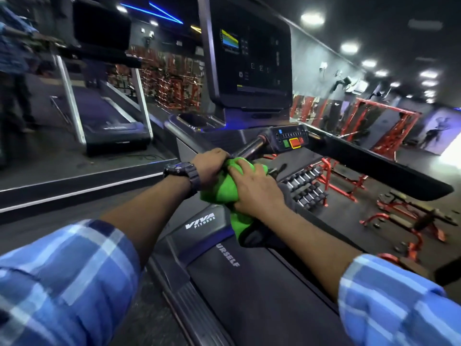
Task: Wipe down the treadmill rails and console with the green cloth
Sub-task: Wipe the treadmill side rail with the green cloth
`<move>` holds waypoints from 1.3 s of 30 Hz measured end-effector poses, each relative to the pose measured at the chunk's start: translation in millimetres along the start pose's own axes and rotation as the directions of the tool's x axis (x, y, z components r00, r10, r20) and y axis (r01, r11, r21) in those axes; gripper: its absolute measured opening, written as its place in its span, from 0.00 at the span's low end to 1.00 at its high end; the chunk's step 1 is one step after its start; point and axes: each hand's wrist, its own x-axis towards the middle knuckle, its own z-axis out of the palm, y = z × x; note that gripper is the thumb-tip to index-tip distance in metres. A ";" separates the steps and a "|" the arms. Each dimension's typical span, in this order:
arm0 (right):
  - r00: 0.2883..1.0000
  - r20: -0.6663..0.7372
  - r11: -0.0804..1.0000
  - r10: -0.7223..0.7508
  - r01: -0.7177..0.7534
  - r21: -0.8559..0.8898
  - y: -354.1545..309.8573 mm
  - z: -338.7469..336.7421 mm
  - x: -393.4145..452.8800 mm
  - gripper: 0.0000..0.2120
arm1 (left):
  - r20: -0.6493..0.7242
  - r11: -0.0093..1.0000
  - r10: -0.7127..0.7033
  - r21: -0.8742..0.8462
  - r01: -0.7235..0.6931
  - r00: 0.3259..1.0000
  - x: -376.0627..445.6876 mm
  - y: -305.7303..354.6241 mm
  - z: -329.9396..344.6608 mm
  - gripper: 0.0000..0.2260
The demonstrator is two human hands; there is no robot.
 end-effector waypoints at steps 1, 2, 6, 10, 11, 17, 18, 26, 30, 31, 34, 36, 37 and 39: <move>1.000 -0.001 1.000 -0.009 0.009 -0.019 -4.5 0.6 5.6 0.33 | 0.003 1.000 -0.007 0.005 0.007 1.000 0.6 -0.5 1.5 0.25; 0.998 0.015 0.998 -0.055 0.056 -0.031 -2.7 3.7 9.3 0.29 | 0.000 1.000 -0.006 0.007 0.006 1.000 1.4 -1.1 3.1 0.25; 0.928 0.152 0.939 -0.340 0.343 0.004 28.5 5.1 -3.0 0.26 | -0.031 0.999 -0.013 0.029 0.014 0.999 0.7 2.1 7.4 0.22; 0.961 0.108 0.942 -0.255 0.222 0.252 55.3 -8.2 -37.0 0.35 | -0.015 0.987 -0.055 0.148 0.057 0.998 -6.7 30.0 8.3 0.16; 0.971 0.109 0.939 -0.213 0.173 0.298 59.6 -12.7 -46.5 0.38 | -0.008 0.984 -0.056 0.167 0.056 0.998 -10.1 38.8 8.9 0.16; 0.983 0.118 0.927 -0.140 0.088 0.363 89.2 -21.1 -107.5 0.44 | 0.006 0.986 -0.001 0.164 0.000 1.000 -35.1 105.9 11.6 0.19; 0.983 0.118 0.929 -0.143 0.093 0.359 93.9 -22.3 -117.8 0.45 | 0.003 0.987 -0.015 0.162 0.014 1.000 -38.5 118.1 12.9 0.19; 0.960 0.112 0.911 -0.256 0.201 0.360 132.7 -34.0 -199.3 0.42 | -0.047 0.958 -0.237 0.153 0.241 0.970 -73.0 202.5 28.6 0.16; 0.962 0.148 0.889 -0.230 0.145 0.435 151.4 -39.3 -242.2 0.43 | -0.042 0.947 -0.284 0.147 0.287 0.958 -86.9 237.7 28.3 0.18; 0.965 0.157 0.885 -0.211 0.120 0.450 155.8 -41.6 -253.9 0.43 | -0.046 0.944 -0.290 0.149 0.294 0.956 -89.5 248.9 28.4 0.19; 0.977 0.138 0.872 -0.161 0.075 0.484 167.1 -48.9 -288.4 0.42 | -0.052 0.941 -0.286 0.171 0.291 0.957 -94.0 268.3 29.4 0.20; 0.986 0.115 0.841 -0.120 0.039 0.540 175.5 -54.2 -307.4 0.40 | -0.048 0.951 -0.243 0.184 0.248 0.969 -93.0 274.5 32.1 0.17; 0.989 0.104 0.815 -0.101 0.022 0.579 179.9 -54.5 -314.2 0.38 | -0.054 0.956 -0.229 0.175 0.235 0.972 -91.8 278.0 34.1 0.14; 0.991 0.105 0.719 -0.079 -0.016 0.694 189.2 -52.8 -326.2 0.34 | -0.091 0.965 -0.212 0.135 0.223 0.973 -92.1 284.0 42.5 0.11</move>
